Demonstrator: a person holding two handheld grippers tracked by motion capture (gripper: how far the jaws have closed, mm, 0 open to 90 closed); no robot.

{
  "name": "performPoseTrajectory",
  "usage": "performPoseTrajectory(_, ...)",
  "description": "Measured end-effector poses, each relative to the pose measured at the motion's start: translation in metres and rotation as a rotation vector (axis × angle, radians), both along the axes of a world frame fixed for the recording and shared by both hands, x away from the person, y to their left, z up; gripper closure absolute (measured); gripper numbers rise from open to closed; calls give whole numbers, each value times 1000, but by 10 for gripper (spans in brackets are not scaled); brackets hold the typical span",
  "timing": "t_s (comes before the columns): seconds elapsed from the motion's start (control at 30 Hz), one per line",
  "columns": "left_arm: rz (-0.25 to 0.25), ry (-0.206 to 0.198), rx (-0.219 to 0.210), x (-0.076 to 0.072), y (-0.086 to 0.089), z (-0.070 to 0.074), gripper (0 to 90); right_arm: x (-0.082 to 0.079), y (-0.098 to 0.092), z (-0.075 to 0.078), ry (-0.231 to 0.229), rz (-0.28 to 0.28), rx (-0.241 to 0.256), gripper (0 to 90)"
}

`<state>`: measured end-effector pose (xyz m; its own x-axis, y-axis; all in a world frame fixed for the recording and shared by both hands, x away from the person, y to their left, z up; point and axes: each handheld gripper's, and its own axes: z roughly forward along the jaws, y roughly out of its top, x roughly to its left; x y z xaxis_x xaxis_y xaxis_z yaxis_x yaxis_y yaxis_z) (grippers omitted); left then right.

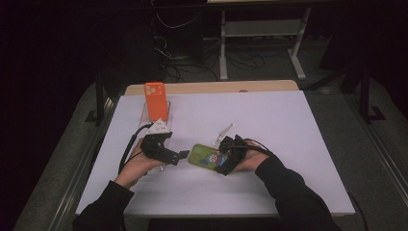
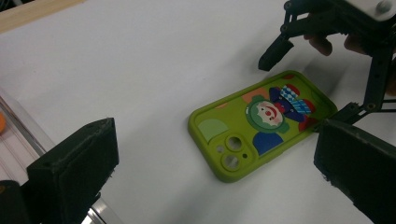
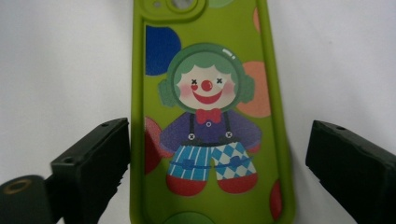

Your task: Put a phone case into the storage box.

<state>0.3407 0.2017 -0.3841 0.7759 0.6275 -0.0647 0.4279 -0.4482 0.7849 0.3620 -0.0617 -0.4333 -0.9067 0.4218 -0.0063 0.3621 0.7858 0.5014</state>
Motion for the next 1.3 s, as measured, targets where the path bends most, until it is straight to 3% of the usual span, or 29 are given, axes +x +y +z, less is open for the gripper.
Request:
performPoseTrajectory(0.43,15,5,-13,0,0,0,0,-2,2,-5,8,24,-25,130)
performPoseTrajectory(0.57,6,3,9,1,2,0,0,-4,1,-6,-5,27,-9,138)
performPoseTrajectory(0.77,11,11,-5,2,1,-1,0,-4,0,-6,-12,23,-10,152)
performPoseTrajectory(0.87,1,12,8,4,2,0,0,-6,-2,-7,-14,15,9,155)
performPoseTrajectory(0.9,9,17,-9,4,1,0,0,-6,-2,-7,-14,14,13,155)
performPoseTrajectory(1.03,-22,18,-1,6,2,2,0,-5,-6,-3,-23,21,6,155)
performPoseTrajectory(1.1,-39,27,-17,7,2,4,0,-3,-10,0,-9,26,25,155)
performPoseTrajectory(1.3,-116,19,-6,12,-4,9,0,1,-28,16,-14,45,38,154)
